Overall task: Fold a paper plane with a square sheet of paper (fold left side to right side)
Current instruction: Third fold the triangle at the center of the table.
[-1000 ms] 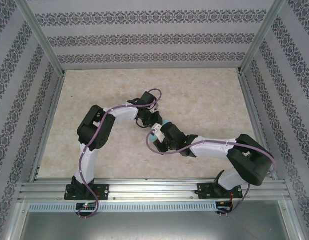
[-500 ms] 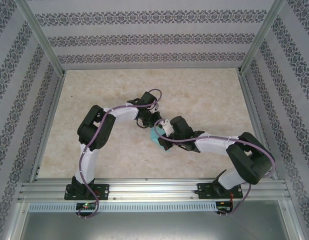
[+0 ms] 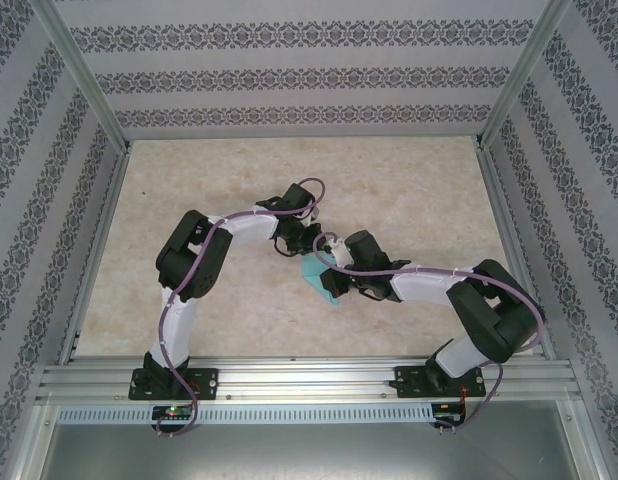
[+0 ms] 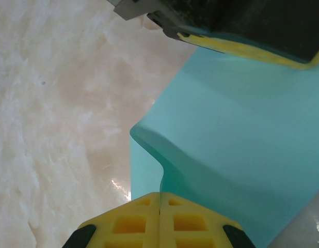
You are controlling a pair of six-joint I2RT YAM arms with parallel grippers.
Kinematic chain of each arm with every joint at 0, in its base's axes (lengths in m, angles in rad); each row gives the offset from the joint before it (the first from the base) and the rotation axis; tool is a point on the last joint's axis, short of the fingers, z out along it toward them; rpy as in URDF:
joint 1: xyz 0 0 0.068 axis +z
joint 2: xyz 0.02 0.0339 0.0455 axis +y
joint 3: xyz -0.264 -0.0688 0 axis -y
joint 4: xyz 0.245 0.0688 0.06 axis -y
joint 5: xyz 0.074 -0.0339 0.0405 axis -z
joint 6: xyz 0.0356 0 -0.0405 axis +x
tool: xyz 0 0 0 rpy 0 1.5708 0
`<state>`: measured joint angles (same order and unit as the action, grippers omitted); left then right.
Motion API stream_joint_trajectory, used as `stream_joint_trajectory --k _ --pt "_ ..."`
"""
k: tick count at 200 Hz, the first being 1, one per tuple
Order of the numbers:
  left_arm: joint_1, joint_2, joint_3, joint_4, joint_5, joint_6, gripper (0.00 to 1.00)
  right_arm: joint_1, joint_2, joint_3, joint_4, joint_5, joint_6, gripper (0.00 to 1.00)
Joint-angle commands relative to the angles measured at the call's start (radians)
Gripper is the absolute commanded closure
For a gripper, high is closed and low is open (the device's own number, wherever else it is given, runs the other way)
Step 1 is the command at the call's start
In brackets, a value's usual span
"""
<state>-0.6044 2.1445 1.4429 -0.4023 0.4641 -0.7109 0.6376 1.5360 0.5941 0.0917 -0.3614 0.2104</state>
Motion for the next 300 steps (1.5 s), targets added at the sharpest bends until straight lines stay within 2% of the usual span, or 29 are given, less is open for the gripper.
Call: stream_joint_trajectory --k 1,300 --pt "-0.017 0.063 -0.01 -0.056 -0.044 0.022 0.85 -0.016 0.009 -0.01 0.042 -0.013 0.021 1.0" --pt "-0.022 0.072 -0.01 -0.061 -0.051 0.026 0.87 -0.075 0.062 -0.004 0.032 0.009 0.057 1.0"
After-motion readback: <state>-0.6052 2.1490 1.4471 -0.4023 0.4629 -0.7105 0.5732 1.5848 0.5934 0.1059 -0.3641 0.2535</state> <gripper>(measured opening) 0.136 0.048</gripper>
